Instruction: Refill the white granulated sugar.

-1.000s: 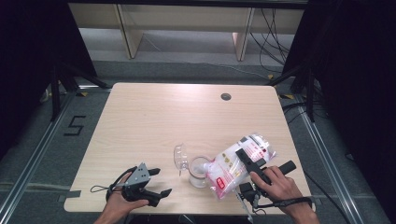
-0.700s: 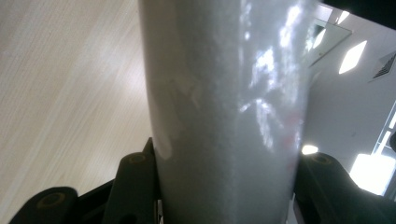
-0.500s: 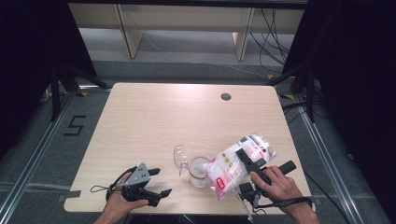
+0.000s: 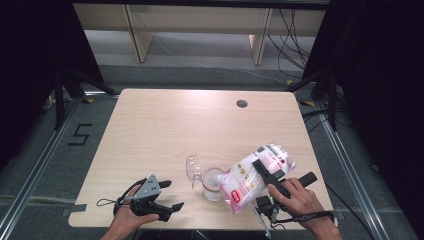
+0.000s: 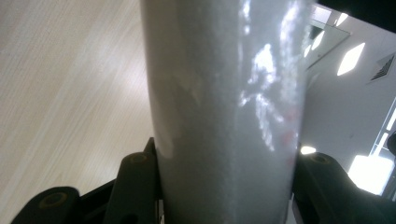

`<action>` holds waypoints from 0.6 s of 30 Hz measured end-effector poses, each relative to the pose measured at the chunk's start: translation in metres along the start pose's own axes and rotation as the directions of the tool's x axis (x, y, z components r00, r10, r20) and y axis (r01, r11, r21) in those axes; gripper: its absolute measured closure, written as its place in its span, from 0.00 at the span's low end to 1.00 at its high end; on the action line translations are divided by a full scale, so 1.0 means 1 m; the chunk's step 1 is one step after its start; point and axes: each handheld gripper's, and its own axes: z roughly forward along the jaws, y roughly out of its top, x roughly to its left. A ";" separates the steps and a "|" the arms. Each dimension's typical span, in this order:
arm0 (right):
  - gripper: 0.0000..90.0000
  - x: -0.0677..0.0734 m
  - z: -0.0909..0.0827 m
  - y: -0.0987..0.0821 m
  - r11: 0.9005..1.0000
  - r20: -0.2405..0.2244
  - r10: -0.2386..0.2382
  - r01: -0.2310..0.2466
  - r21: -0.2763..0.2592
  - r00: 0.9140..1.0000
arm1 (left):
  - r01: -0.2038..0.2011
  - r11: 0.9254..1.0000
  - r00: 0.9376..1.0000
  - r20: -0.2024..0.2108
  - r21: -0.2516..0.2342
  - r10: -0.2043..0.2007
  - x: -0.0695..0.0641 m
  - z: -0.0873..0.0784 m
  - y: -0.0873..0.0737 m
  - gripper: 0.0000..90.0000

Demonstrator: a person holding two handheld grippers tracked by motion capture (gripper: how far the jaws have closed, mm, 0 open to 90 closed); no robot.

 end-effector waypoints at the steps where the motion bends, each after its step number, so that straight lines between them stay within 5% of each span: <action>1: 0.64 0.000 0.000 0.000 1.000 -0.002 0.002 -0.002 -0.001 1.000 | 0.002 1.000 1.000 0.000 -0.001 -0.002 0.000 0.000 0.000 0.17; 18: 0.65 0.001 -0.001 0.000 1.000 0.011 0.004 -0.004 -0.008 1.000 | 0.005 1.000 1.000 0.001 -0.003 -0.005 0.000 0.001 0.000 0.17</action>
